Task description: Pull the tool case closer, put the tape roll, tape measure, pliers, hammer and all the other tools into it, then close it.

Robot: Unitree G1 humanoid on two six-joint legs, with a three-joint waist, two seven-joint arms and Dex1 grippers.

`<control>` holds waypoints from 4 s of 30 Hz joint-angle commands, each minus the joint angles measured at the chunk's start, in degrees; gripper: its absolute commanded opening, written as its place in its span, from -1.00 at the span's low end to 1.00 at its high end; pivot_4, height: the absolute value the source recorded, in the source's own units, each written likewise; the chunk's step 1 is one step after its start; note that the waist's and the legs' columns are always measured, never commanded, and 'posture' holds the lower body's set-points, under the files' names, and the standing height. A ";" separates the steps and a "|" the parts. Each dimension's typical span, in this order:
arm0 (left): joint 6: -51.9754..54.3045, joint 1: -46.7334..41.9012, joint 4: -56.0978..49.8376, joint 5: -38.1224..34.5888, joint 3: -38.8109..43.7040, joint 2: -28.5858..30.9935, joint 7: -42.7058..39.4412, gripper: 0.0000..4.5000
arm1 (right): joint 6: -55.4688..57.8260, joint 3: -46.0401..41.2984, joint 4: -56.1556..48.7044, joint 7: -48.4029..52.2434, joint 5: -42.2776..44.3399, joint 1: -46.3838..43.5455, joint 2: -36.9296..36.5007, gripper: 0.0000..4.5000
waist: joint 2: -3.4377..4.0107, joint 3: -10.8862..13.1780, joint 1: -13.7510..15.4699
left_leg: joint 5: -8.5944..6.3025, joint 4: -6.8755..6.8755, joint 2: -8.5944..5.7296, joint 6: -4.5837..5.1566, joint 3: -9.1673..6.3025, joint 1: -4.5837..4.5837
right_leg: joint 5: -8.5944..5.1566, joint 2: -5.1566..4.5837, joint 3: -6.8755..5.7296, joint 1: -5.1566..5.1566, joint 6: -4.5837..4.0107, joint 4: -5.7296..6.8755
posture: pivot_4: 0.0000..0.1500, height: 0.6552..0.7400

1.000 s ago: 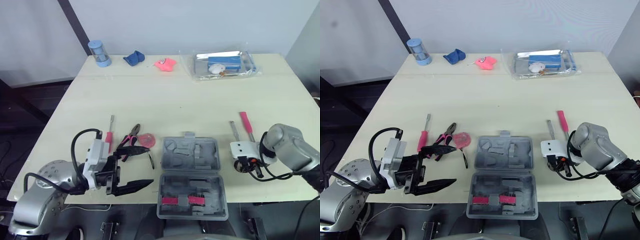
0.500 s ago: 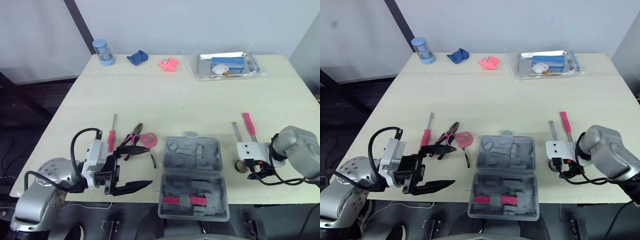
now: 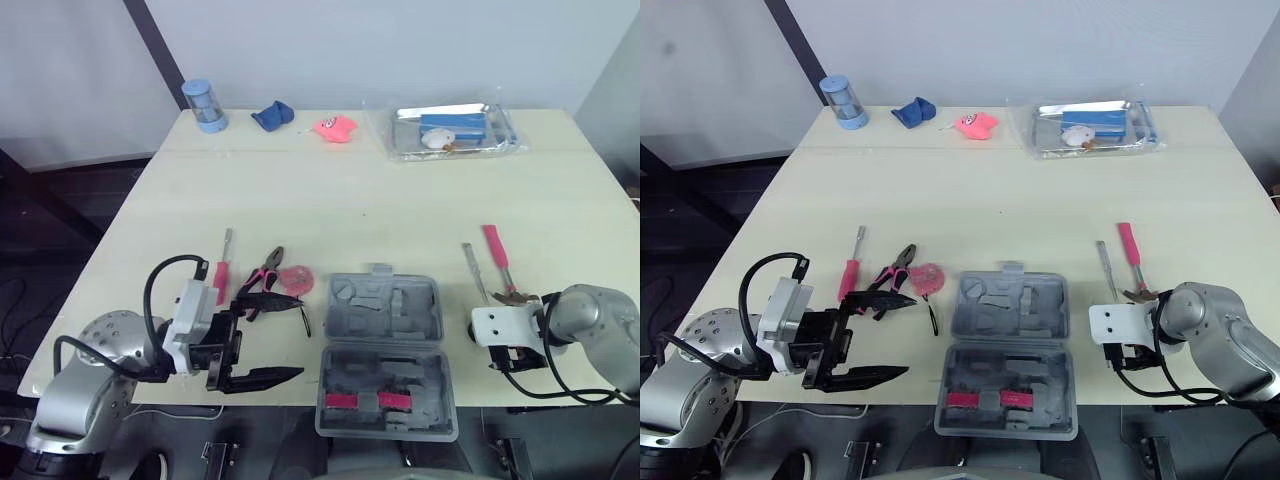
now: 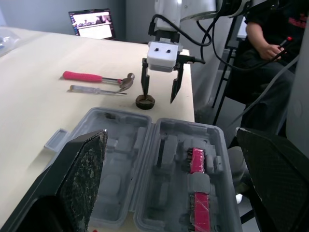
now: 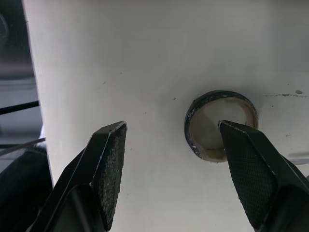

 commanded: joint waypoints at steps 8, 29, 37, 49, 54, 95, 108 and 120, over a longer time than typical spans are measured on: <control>-0.98 0.45 -0.54 -0.50 1.22 0.67 -0.72 1.00 | -1.44 0.29 2.20 -1.06 -0.99 0.69 1.47 -0.42 | -0.02 0.00 0.07 | 0.00 0.00 0.00 0.00 0.00 -0.01 | 0.00 0.00 0.00 0.02 0.00 -0.01 | 1.00 1.00; -2.71 3.02 0.90 -0.93 3.55 -1.52 2.12 1.00 | 3.56 0.33 1.20 11.47 3.06 -13.00 -0.41 -0.99 | -0.01 0.01 -0.19 | 0.00 0.00 0.03 0.00 0.02 0.06 | 0.00 0.01 0.00 0.05 0.00 0.01 | 1.00 1.00; -3.70 7.42 0.08 -0.65 6.70 -4.30 6.56 1.00 | 4.71 9.24 5.93 15.91 1.74 -29.69 10.87 -0.99 | -0.08 0.04 -0.01 | 0.00 0.00 0.03 0.00 -0.03 0.03 | 0.00 0.00 -0.04 0.04 0.00 -0.02 | 1.00 1.00; -5.05 16.63 -5.06 -0.92 12.33 -10.93 16.86 1.00 | 2.87 21.44 23.36 12.43 -2.76 -44.43 33.62 -0.99 | -0.17 0.01 -0.12 | 0.01 -0.01 0.02 -0.02 -0.13 0.00 | 0.01 0.00 -0.11 -0.03 -0.02 0.03 | 1.00 1.00; -5.64 19.58 -6.69 -0.67 13.58 -12.57 19.12 1.00 | -0.20 24.07 30.74 10.88 -4.05 -46.92 40.29 -0.99 | -0.18 0.01 -0.02 | 0.02 -0.02 0.01 -0.03 -0.16 -0.02 | 0.01 -0.01 -0.13 -0.04 -0.03 0.03 | 1.00 1.00; -7.16 21.12 -5.68 1.11 14.04 -12.62 21.84 1.00 | -12.19 22.31 51.00 6.66 -8.71 -49.68 52.08 -0.33 | -0.17 0.02 -0.68 | 0.02 -0.08 0.01 -0.03 -0.16 -0.01 | 0.01 0.01 -0.13 -0.12 -0.04 0.06 | 1.00 1.00; -7.17 20.73 -4.54 0.95 14.23 -11.88 20.98 1.00 | -9.15 20.13 47.22 8.34 -7.58 -49.63 50.90 0.99 | -0.16 0.02 -1.51 | 0.01 -0.10 0.01 -0.03 -0.17 -0.01 | 0.01 0.01 -0.13 -0.12 -0.04 0.07 | 1.00 1.00; -6.85 19.73 -3.66 0.84 14.08 -11.26 20.27 1.00 | -3.46 10.83 41.87 1.93 -1.74 -45.58 50.91 0.99 | -0.17 0.01 -1.49 | 0.01 -0.10 0.01 -0.03 -0.18 -0.01 | 0.01 0.01 -0.12 -0.13 -0.04 0.06 | 1.00 1.00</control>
